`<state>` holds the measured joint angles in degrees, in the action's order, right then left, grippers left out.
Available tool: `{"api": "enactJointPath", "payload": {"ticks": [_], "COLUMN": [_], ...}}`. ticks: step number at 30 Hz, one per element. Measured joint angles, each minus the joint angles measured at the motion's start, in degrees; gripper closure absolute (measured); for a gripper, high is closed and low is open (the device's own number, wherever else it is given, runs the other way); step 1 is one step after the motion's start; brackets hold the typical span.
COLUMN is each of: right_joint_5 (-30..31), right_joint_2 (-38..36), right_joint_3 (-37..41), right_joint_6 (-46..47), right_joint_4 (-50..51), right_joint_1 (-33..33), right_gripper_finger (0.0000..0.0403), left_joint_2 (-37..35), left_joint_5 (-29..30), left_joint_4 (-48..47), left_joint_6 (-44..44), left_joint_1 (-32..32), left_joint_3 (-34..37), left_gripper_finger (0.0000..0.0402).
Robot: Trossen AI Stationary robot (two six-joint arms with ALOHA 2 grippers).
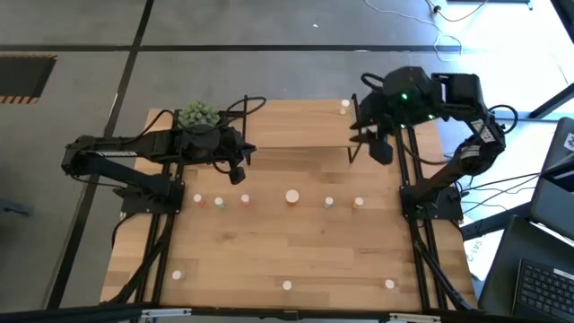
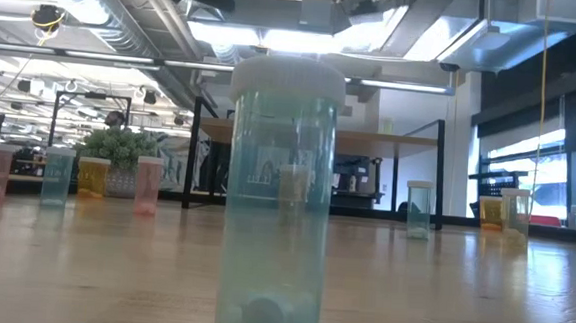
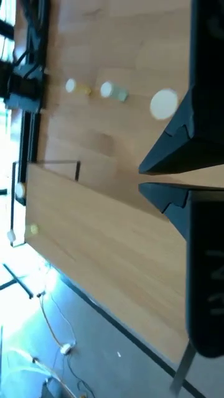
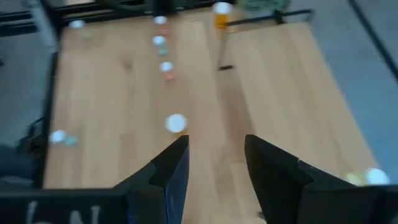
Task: Pick and place medicine bottles onto shelf by color
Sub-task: Put the top right blue medicine bottle on the shelf
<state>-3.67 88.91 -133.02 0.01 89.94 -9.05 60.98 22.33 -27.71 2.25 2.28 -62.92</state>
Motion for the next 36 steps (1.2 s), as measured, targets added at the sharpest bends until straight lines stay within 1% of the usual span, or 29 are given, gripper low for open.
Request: {"api": "enactJointPath", "payload": {"ticks": [3, 8, 11, 14, 18, 21, 23, 25, 28, 32, 36], "right_joint_5": [0.15, 3.07, 4.03, 4.14, 3.97, 3.91, 2.73, 1.41, 0.99, 0.99, 2.37], "right_joint_2": [-3.05, -10.17, -12.78, -13.60, -13.76, -13.72, -13.73, -13.69, -13.65, -13.67, -13.67], "right_joint_3": [4.10, 16.41, 22.71, 27.31, 32.12, 36.05, 38.44, 40.45, 43.06, 45.53, 48.75], "right_joint_6": [3.42, 13.06, 18.48, 20.81, 22.67, 27.41, 31.48, 34.95, 37.74, 38.40, 38.58], "right_joint_4": [-0.06, 0.19, -0.13, -2.47, -1.13, -1.01, -1.21, -1.95, -2.14, -2.33, -2.38], "right_joint_1": [1.38, 4.04, 6.89, 10.99, 15.80, 18.87, 20.50, 21.30, 21.74, 21.76, 21.74], "right_gripper_finger": [0.0244, 0.0244, 0.0244, 0.0244, 0.0244, 0.0244, 0.0244, 0.0244, 0.0244, 0.0244, 0.0244], "left_joint_2": [-0.18, -1.49, -1.92, -2.30, -2.66, -2.66, -2.69, -2.64, -2.65, -2.65, -2.64], "left_joint_5": [0.01, 0.00, 0.03, -0.01, 0.06, 0.04, 0.03, 0.02, 0.04, 0.04, 0.02], "left_joint_4": [-0.66, -1.77, -1.87, -3.37, -4.36, -4.46, -4.45, -4.45, -4.45, -4.44, -4.43], "left_joint_6": [1.52, 2.07, 2.07, 2.08, 2.14, 2.11, 2.11, 2.11, 2.11, 2.19, 2.29], "left_joint_1": [-1.53, -4.50, -5.67, -6.26, -7.04, -7.92, -8.40, -8.76, -9.15, -9.20, -9.22], "left_joint_3": [0.00, 0.00, 0.00, 0.02, -0.04, 0.04, 0.04, 0.04, 0.04, 0.04, 0.04], "left_gripper_finger": [0.0374, 0.0374, 0.0374, 0.0374, 0.0374, 0.0374, 0.0374, 0.0374, 0.0374, 0.0374, 0.0374]}}
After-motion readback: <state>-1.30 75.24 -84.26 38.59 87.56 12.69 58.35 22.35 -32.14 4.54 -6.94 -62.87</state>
